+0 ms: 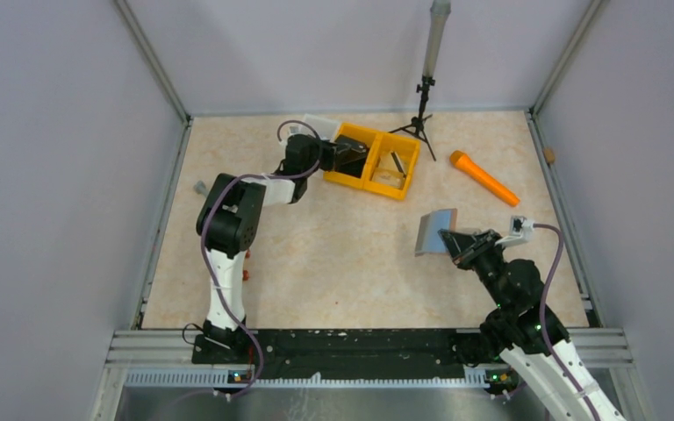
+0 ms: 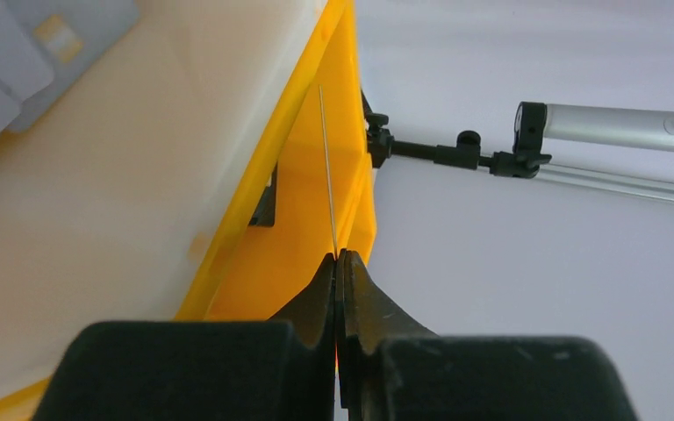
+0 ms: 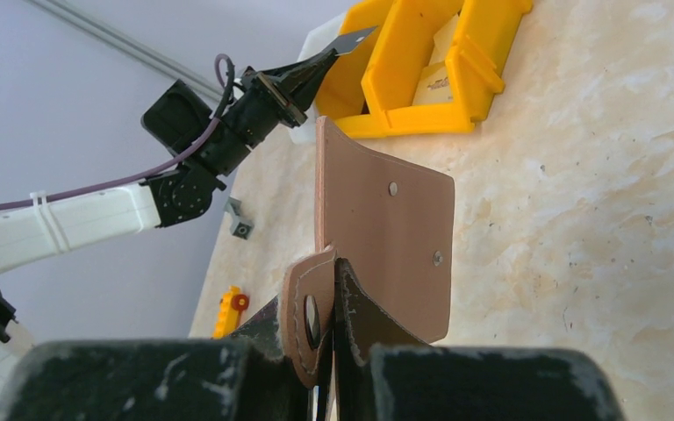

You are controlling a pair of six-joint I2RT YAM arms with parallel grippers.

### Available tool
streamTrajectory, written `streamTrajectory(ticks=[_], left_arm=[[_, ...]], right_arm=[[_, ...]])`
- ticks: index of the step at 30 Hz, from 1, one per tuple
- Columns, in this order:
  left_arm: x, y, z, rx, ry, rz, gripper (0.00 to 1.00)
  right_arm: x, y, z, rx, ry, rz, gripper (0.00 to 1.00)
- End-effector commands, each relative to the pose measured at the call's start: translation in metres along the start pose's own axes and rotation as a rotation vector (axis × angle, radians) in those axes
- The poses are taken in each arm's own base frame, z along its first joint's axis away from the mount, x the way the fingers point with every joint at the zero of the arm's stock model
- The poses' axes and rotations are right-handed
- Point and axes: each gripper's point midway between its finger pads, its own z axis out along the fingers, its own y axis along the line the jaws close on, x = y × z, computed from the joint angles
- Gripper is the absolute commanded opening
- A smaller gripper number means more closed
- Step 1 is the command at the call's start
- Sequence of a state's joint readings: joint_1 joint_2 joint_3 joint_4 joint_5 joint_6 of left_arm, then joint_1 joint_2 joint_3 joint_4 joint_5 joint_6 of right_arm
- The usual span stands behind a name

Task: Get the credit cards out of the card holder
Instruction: Place the credit card in the storage box.

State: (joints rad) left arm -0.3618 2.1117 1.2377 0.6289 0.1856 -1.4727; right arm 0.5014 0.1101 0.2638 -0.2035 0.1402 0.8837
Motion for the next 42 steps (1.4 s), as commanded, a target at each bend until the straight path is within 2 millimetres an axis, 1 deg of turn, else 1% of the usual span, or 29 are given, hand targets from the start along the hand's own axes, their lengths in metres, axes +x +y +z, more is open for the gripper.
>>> streamTrajectory(ticks=[1, 3, 5, 8, 9, 11, 14, 18, 20, 23, 26, 30, 32, 33, 35, 36, 37, 38, 39, 40, 41, 42], left_arm=[[-0.005, -0.027, 0.018, 0.046, -0.011, 0.023, 0.0], [-0.008, -0.023, 0.021, 0.027, -0.023, 0.022, 0.0], [-0.01, -0.017, 0.02, 0.022, -0.04, -0.005, 0.1], [-0.007, -0.01, 0.021, 0.014, -0.027, -0.02, 0.23], [-0.006, -0.009, 0.021, 0.01, -0.02, -0.018, 0.26], [-0.003, -0.008, 0.018, 0.004, -0.008, -0.012, 0.3], [-0.001, -0.012, 0.008, 0.009, -0.009, 0.014, 0.31], [0.0, -0.023, -0.011, 0.015, -0.019, 0.081, 0.31], [0.002, -0.03, -0.019, 0.017, -0.01, 0.143, 0.31], [0.012, -0.04, -0.026, -0.005, 0.072, 0.291, 0.3], [0.017, -0.038, -0.035, -0.079, 0.135, 0.425, 0.29], [0.014, -0.028, -0.052, -0.169, 0.163, 0.582, 0.31], [0.014, -0.022, -0.052, -0.223, 0.199, 0.648, 0.33], [0.015, -0.016, -0.047, -0.251, 0.229, 0.673, 0.33], [0.012, -0.012, -0.036, -0.297, 0.258, 0.721, 0.33], [0.01, -0.014, -0.031, -0.308, 0.262, 0.745, 0.33], [0.007, -0.01, -0.025, -0.331, 0.271, 0.759, 0.31], [0.006, -0.01, -0.018, -0.337, 0.279, 0.774, 0.27], [0.006, -0.01, -0.012, -0.337, 0.297, 0.794, 0.17], [0.007, -0.011, -0.006, -0.33, 0.316, 0.806, 0.09], [0.008, -0.01, 0.001, -0.326, 0.334, 0.812, 0.03], [0.01, -0.009, 0.006, -0.326, 0.354, 0.816, 0.0]], right_arm=[[-0.024, 0.026, -0.006, -0.079, -0.072, 0.016, 0.0], [-0.024, 0.026, -0.006, -0.08, -0.072, 0.02, 0.0], [-0.024, 0.026, -0.006, -0.078, -0.072, 0.025, 0.0], [-0.024, 0.026, -0.006, -0.081, -0.077, 0.034, 0.0], [-0.024, 0.026, -0.006, -0.081, -0.076, 0.037, 0.0], [-0.024, 0.026, -0.006, -0.083, -0.075, 0.04, 0.0], [-0.023, 0.026, -0.006, -0.081, -0.07, 0.044, 0.0], [-0.02, 0.025, -0.005, -0.081, -0.065, 0.05, 0.0], [-0.019, 0.025, -0.004, -0.087, -0.063, 0.053, 0.0], [-0.018, 0.025, -0.004, -0.088, -0.057, 0.054, 0.0], [-0.019, 0.026, -0.005, -0.085, -0.054, 0.042, 0.0], [-0.018, 0.025, -0.006, -0.078, -0.044, 0.028, 0.0], [-0.016, 0.025, -0.006, -0.082, -0.037, 0.028, 0.0], [-0.015, 0.024, -0.006, -0.082, -0.035, 0.03, 0.0], [-0.014, 0.024, -0.005, -0.083, -0.032, 0.032, 0.0], [-0.014, 0.024, -0.006, -0.084, -0.032, 0.033, 0.0], [-0.014, 0.025, -0.006, -0.085, -0.032, 0.032, 0.0], [-0.015, 0.025, -0.006, -0.084, -0.032, 0.033, 0.0], [-0.016, 0.026, -0.007, -0.086, -0.034, 0.033, 0.0], [-0.017, 0.027, -0.007, -0.087, -0.037, 0.03, 0.0], [-0.018, 0.027, -0.007, -0.086, -0.039, 0.027, 0.0], [-0.019, 0.027, -0.008, -0.083, -0.043, 0.023, 0.0]])
